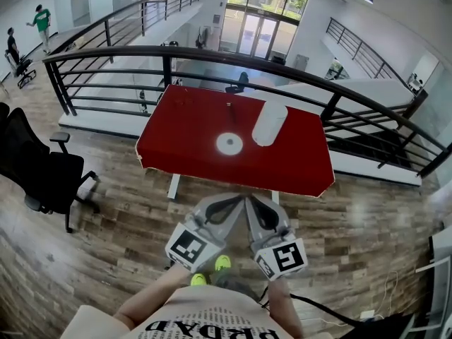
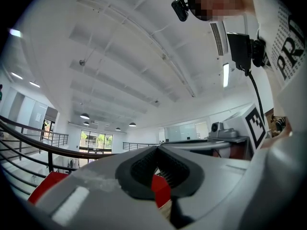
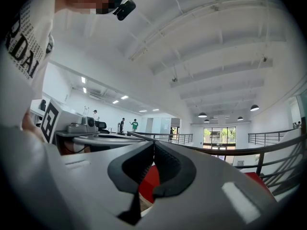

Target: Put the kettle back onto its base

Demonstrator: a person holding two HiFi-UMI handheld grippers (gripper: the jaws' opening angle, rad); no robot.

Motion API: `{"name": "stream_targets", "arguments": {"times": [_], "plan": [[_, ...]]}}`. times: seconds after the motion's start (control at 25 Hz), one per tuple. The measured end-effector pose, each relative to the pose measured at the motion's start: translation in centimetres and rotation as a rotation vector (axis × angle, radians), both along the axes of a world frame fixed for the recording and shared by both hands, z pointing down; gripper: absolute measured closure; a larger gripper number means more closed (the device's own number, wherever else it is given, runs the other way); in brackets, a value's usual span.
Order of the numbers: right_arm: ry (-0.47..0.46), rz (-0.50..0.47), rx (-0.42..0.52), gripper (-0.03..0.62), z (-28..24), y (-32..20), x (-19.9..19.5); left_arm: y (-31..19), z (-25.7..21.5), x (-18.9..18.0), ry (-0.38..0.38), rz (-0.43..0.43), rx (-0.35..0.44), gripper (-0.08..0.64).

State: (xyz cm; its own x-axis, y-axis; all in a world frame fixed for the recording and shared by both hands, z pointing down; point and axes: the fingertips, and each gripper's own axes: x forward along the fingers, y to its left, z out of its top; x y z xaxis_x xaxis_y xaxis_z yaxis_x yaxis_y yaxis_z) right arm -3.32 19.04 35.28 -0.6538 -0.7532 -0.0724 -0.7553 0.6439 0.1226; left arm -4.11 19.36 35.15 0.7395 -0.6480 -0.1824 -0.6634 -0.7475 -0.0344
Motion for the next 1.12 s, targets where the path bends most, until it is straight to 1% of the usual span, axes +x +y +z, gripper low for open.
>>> {"name": "stream_targets", "arguments": {"times": [0.2, 0.32, 0.48, 0.68, 0.84, 1.0, 1.12], "plan": [[-0.017, -0.011, -0.009, 0.584, 0.4, -1.7, 0.7, -1.6, 0.6, 0.7, -0.016, -0.013, -0.02, 0.566], [-0.028, -0.025, -0.018, 0.584, 0.5, -3.2, 1.0, -3.2, 0.9, 1.0, -0.042, -0.03, -0.022, 0.566], [-0.029, -0.048, -0.012, 0.584, 0.1, -6.0, 1.6, -6.0, 0.2, 1.6, -0.029, -0.059, -0.02, 0.566], [-0.018, -0.067, -0.009, 0.584, -0.1, -9.4, 2.6, -9.5, 0.6, 2.6, -0.077, -0.072, -0.017, 0.567], [-0.022, -0.075, -0.005, 0.584, -0.3, -11.8, 3.9, -11.9, 0.2, 3.9, -0.054, -0.097, -0.012, 0.567], [-0.02, -0.091, -0.009, 0.584, -0.4, -13.9, 4.9, -14.0, 0.0, 4.9, -0.05, -0.121, -0.01, 0.567], [-0.017, -0.106, -0.012, 0.584, 0.0, -15.1, 5.8, -15.1, -0.1, 5.8, -0.011, -0.143, -0.014, 0.568]]}}
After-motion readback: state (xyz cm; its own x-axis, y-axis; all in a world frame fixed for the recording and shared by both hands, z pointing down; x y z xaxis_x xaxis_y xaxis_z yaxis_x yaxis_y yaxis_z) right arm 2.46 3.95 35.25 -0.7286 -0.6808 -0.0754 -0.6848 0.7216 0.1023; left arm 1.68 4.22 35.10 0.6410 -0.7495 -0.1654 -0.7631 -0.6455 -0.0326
